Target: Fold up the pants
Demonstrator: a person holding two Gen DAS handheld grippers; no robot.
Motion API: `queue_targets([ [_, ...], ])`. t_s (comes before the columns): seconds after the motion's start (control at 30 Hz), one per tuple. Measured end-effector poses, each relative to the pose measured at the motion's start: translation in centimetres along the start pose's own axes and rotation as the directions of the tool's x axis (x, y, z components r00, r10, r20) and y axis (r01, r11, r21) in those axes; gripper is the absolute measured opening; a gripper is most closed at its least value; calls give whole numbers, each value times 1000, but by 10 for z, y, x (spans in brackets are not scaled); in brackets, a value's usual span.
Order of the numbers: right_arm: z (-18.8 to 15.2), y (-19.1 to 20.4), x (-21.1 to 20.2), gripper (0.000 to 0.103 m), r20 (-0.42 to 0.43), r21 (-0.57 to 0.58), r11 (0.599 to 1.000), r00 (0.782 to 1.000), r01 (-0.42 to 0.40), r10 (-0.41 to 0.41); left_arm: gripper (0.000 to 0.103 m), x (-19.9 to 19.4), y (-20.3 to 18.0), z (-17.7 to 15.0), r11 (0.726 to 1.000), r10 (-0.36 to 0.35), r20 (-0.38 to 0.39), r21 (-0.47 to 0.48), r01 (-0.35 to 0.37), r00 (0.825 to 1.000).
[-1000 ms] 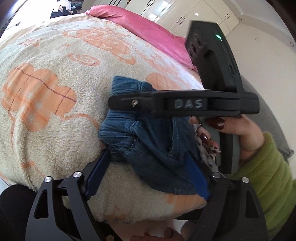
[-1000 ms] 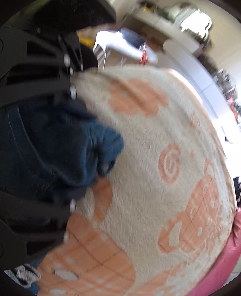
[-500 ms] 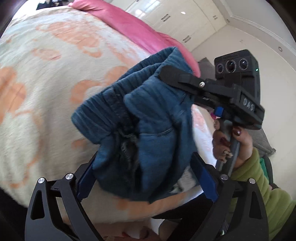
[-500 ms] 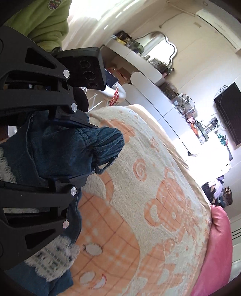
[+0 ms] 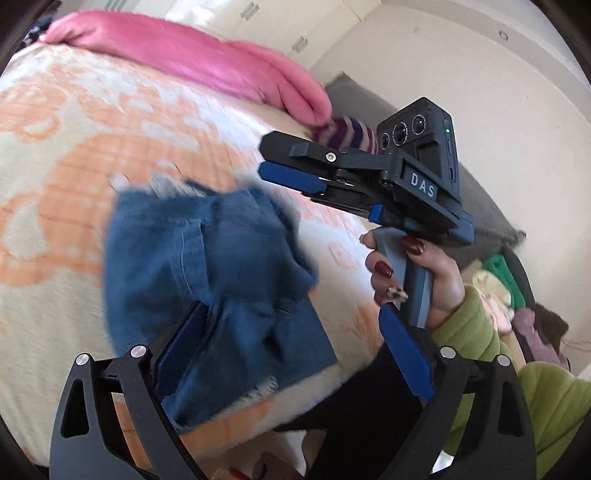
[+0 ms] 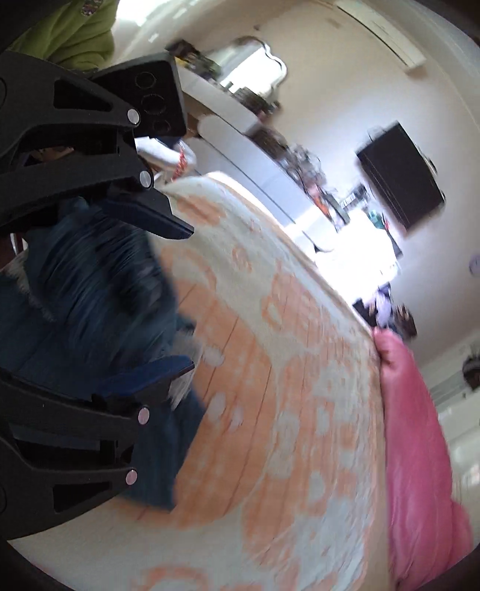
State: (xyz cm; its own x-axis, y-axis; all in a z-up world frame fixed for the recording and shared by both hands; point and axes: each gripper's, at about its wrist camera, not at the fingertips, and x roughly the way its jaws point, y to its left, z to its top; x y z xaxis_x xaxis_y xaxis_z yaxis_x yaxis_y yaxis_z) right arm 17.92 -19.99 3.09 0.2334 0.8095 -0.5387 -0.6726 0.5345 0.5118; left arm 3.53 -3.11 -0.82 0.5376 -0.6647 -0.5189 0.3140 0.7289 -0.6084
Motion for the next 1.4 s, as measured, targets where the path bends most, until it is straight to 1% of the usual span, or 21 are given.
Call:
queue_targets([
  [0.07,-16,-10,-8,61,-10,6,997,997,77,-77,93,10,-3,-4,1000,-1,-40,4,1,999],
  [0.13,-30,-12,-8,63,-21,3,994,994,110,-110,93,22,-1,-4,999,28,-65,19,-27,997],
  [0.2,-36,-11,-3,64,-39,-3,992,991,128,-128,93,30,3,-3,998,58,-84,34,-56,995],
  [0.23,-40,-11,4,64,-63,-19,984,983,174,-175,93,31,3,-4,998,63,-89,30,-61,994],
  [0.27,-45,-11,9,64,-84,-40,972,969,230,-233,93,34,1,-3,998,64,-91,29,-62,994],
  [0.3,-49,-13,17,64,-111,-76,949,944,305,-312,93,34,1,-3,998,65,-93,30,-63,994],
  [0.33,-53,-17,21,65,-118,-92,940,934,329,-338,93,34,2,-4,998,63,-96,30,-60,993],
  [0.4,-57,-23,20,67,-109,-53,946,940,318,-323,93,32,3,-7,998,57,-95,21,-55,994],
  [0.47,-60,-22,10,69,-80,-41,952,949,303,-305,93,23,3,-8,999,46,-85,5,-46,995],
  [0.5,-60,-19,3,70,-60,-44,952,950,304,-306,93,19,-1,-11,999,45,-79,4,-45,996],
  [0.53,-60,-15,-4,73,-37,-47,948,948,314,-315,93,12,-2,-10,999,50,-69,6,-50,996],
  [0.67,-61,-9,-31,85,50,-21,938,937,347,-345,93,-10,3,-6,992,123,-28,10,-123,992],
  [0.8,-67,2,-47,85,94,-12,931,928,364,-361,93,-26,7,-1,977,209,10,31,-209,978],
  [0.93,-78,17,-61,89,143,-39,927,920,373,-364,93,-39,15,4,965,259,33,27,-260,965],
  [1.0,-84,26,-65,90,154,-58,924,918,377,-365,99,-45,22,6,959,281,44,10,-282,959],
  [1.07,-93,37,-68,90,160,-83,924,920,373,-357,99,-50,28,9,954,300,54,-5,-300,953],
  [1.17,-107,54,-65,90,143,-135,926,932,353,-334,99,-53,34,16,951,309,63,-18,-309,949],
  [1.3,-120,75,-54,90,103,-203,927,948,317,-301,99,-50,37,26,945,325,64,-2,-326,943],
  [1.4,-126,90,-44,90,77,-257,921,957,291,-280,98,-44,39,33,948,319,59,4,-320,946],
])
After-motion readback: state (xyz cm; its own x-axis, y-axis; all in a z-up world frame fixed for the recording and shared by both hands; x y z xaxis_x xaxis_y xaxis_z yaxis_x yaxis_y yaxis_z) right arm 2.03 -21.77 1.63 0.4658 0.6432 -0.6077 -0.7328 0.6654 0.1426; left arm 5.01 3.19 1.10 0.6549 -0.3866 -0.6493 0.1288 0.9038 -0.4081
